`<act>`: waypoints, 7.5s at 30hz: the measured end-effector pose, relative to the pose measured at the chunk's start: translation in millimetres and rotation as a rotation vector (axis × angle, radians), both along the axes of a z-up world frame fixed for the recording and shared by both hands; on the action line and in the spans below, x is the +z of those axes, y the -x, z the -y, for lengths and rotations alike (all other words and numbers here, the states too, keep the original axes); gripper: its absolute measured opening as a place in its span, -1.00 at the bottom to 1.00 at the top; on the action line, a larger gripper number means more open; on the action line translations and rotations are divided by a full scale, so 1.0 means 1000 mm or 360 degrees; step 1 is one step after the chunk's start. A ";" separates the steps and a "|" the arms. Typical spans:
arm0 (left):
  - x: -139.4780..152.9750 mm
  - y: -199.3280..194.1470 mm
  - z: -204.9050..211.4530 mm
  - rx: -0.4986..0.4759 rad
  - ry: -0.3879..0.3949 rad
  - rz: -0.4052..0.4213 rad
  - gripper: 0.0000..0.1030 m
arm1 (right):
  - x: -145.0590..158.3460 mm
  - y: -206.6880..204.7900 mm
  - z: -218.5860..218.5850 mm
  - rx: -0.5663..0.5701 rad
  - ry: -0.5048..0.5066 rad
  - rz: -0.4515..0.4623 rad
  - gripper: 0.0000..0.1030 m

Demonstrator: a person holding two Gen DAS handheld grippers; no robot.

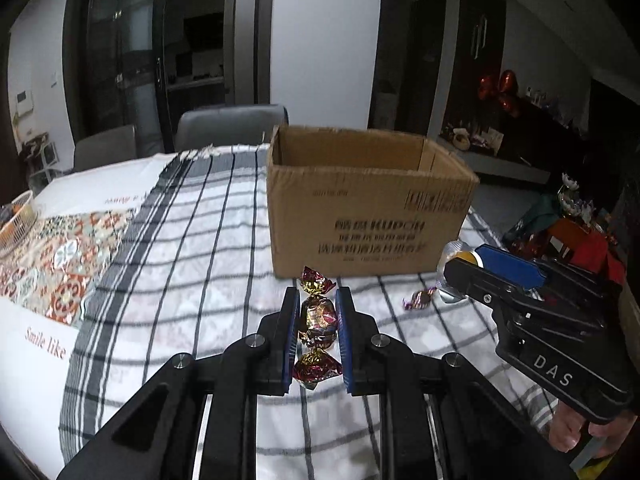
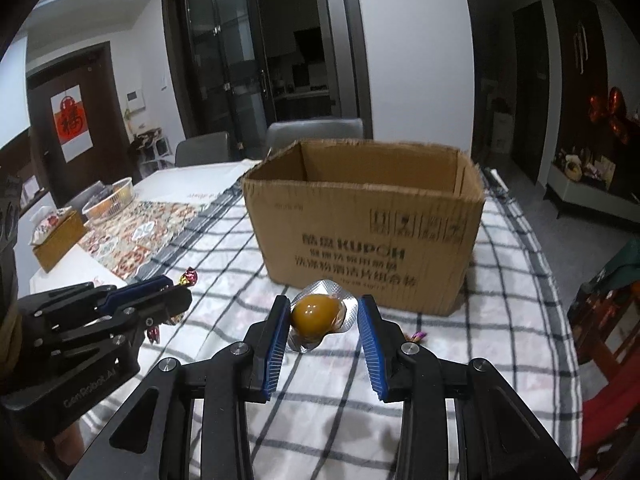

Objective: Organize snacks
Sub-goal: 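Carry both candies into the box and open both grippers, then move both grippers back toward the green candy and purple-wrapped candy, then grasp the green candy with the left gripper while the right grasps the purple-wrapped candy, then carry both candies into the box and release them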

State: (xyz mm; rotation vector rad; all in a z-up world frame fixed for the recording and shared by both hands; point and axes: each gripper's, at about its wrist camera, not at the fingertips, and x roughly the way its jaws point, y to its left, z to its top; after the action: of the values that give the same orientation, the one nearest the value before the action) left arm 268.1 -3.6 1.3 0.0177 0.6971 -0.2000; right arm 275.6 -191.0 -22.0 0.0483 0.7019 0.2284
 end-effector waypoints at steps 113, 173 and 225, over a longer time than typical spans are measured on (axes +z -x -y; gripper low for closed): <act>-0.080 -0.034 0.011 -0.0109 -0.0074 -0.0125 0.01 | -0.082 -0.028 0.040 -0.0195 0.0016 -0.0260 -0.01; -0.104 -0.056 0.019 -0.0047 0.0110 -0.0329 -0.95 | -0.094 -0.036 0.030 -0.0144 -0.0022 -0.0292 -0.53; 0.008 -0.039 0.022 -0.0131 0.0034 0.0071 -0.65 | 0.009 -0.014 0.027 -0.0117 -0.0136 0.0058 -0.53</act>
State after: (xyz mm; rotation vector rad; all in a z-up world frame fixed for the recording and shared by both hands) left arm 307.1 -25.1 9.2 0.0306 0.6499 -0.2853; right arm 289.3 -217.8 -12.9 0.1507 0.6528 0.1881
